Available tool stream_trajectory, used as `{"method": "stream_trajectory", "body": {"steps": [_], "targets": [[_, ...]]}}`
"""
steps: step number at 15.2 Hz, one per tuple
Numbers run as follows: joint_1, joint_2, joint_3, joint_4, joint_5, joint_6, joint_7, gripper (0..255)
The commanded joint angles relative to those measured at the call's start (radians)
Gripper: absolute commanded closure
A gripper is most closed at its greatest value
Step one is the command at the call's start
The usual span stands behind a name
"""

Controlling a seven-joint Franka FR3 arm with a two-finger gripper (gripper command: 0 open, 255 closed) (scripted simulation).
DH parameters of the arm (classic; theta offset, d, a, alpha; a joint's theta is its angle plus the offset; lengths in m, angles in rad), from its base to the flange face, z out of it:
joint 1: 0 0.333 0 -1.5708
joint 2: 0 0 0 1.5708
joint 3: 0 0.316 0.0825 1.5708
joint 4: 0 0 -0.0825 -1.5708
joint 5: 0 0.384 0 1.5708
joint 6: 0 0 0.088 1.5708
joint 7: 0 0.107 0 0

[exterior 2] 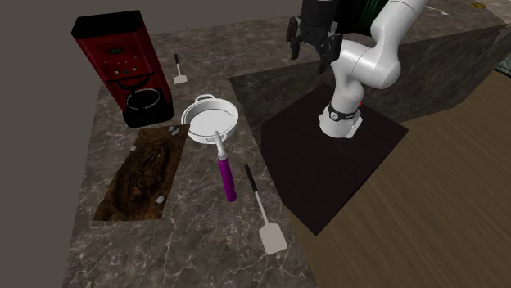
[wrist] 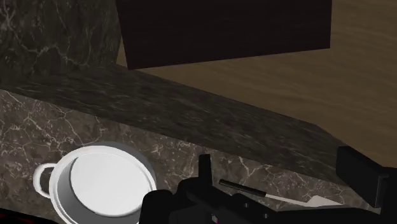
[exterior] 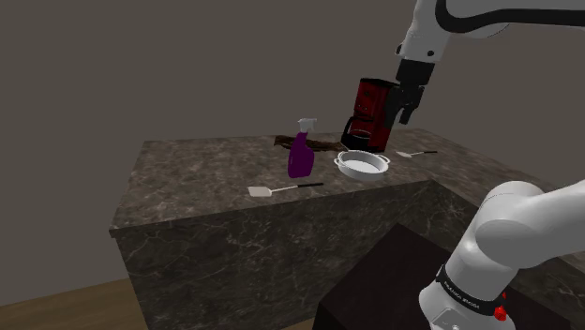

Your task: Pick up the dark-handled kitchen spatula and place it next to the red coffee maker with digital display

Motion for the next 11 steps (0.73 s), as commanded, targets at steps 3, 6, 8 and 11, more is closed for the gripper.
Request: {"method": "stream_trajectory", "body": {"steps": [3,6,8,11], "targets": [[0.024,0.06,-0.021,-0.006,-0.015,0.061,-0.07,0],[0.06,0.156,-0.05,-0.005,-0.032,0.149,-0.173,0],[0.084,0.224,-0.066,0.002,-0.04,0.205,-0.241,0],[0.119,0.329,-0.087,0.022,-0.045,0.285,-0.342,0]]}}
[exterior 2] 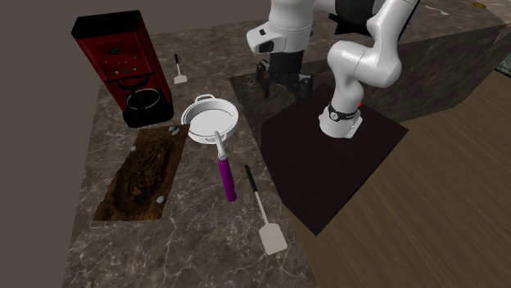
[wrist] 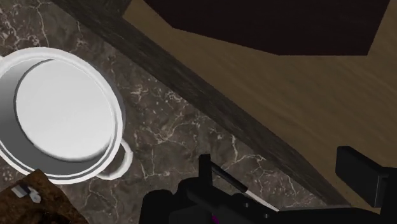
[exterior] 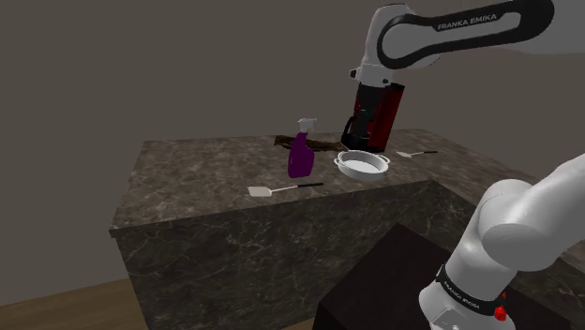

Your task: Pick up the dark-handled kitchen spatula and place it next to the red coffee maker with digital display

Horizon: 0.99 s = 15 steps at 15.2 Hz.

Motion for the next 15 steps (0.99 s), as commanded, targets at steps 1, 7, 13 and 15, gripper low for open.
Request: {"method": "stream_trajectory", "body": {"steps": [1,7,13,15], "targets": [[0.022,0.07,-0.015,0.015,-0.004,0.052,-0.073,0],[0.085,0.286,-0.033,0.084,0.006,0.187,-0.271,0],[0.131,0.497,-0.021,0.176,0.027,0.293,-0.458,0],[0.143,0.564,-0.01,0.21,0.032,0.322,-0.516,0]]}}
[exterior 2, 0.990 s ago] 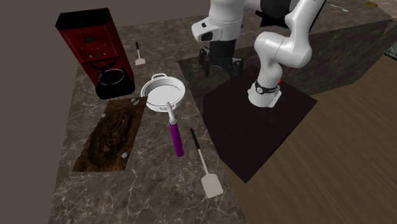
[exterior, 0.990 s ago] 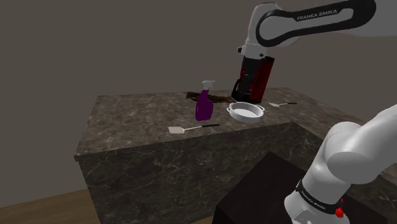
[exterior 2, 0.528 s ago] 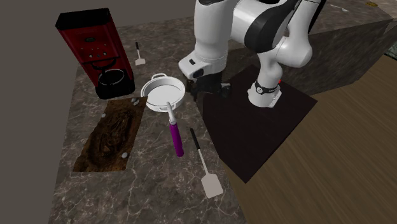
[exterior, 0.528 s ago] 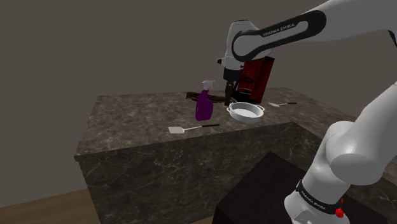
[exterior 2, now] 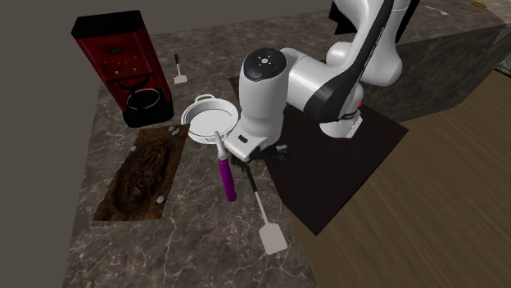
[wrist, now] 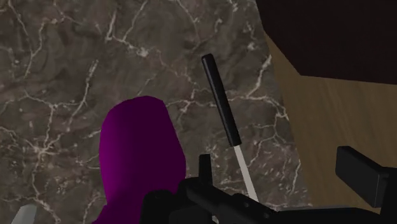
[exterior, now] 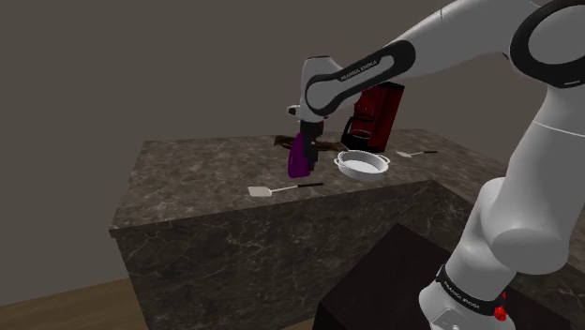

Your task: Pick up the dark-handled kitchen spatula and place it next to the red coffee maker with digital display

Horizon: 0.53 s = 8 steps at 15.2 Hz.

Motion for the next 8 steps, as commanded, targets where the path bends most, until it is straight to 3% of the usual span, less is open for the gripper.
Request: {"method": "stream_trajectory", "body": {"steps": [1,5,8], "targets": [[0.011,0.062,0.011,0.029,0.004,0.03,-0.061,0],[0.029,0.189,0.042,0.101,0.004,0.08,-0.166,0],[0.029,0.214,0.046,0.097,0.005,0.109,-0.175,0]]}}
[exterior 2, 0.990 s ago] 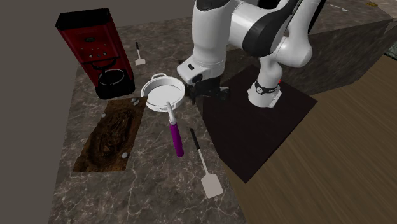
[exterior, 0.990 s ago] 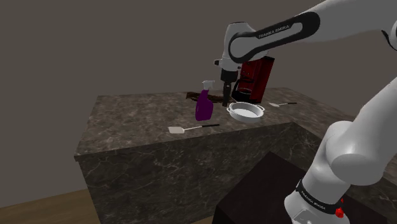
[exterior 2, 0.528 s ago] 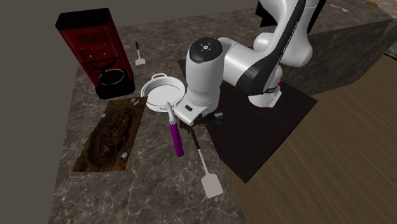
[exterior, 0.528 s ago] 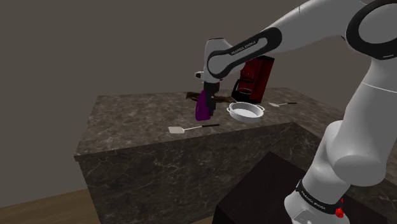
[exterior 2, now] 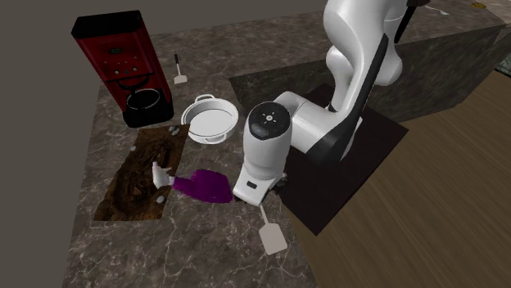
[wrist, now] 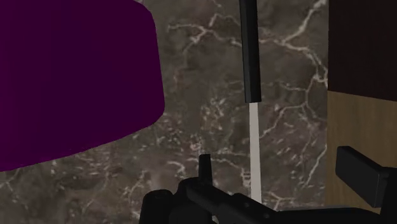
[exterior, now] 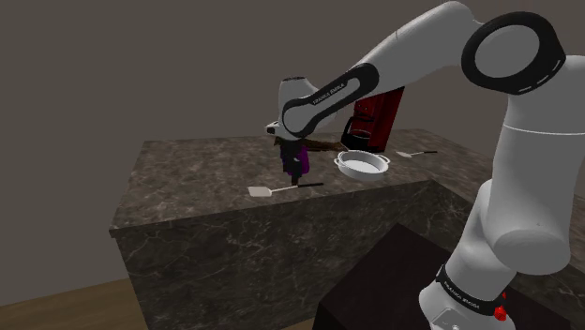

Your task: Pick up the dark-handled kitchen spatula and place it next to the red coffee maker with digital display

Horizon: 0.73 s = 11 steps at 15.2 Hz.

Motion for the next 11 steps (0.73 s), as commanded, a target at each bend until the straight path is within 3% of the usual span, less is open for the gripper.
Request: {"method": "stream_trajectory", "body": {"steps": [1,5,11], "targets": [[-0.003,0.022,0.0,-0.001,0.002,0.023,-0.009,0],[-0.005,0.058,0.001,-0.02,0.005,0.078,-0.012,0],[-0.006,0.058,0.001,-0.02,0.005,0.078,-0.012,0]]}}
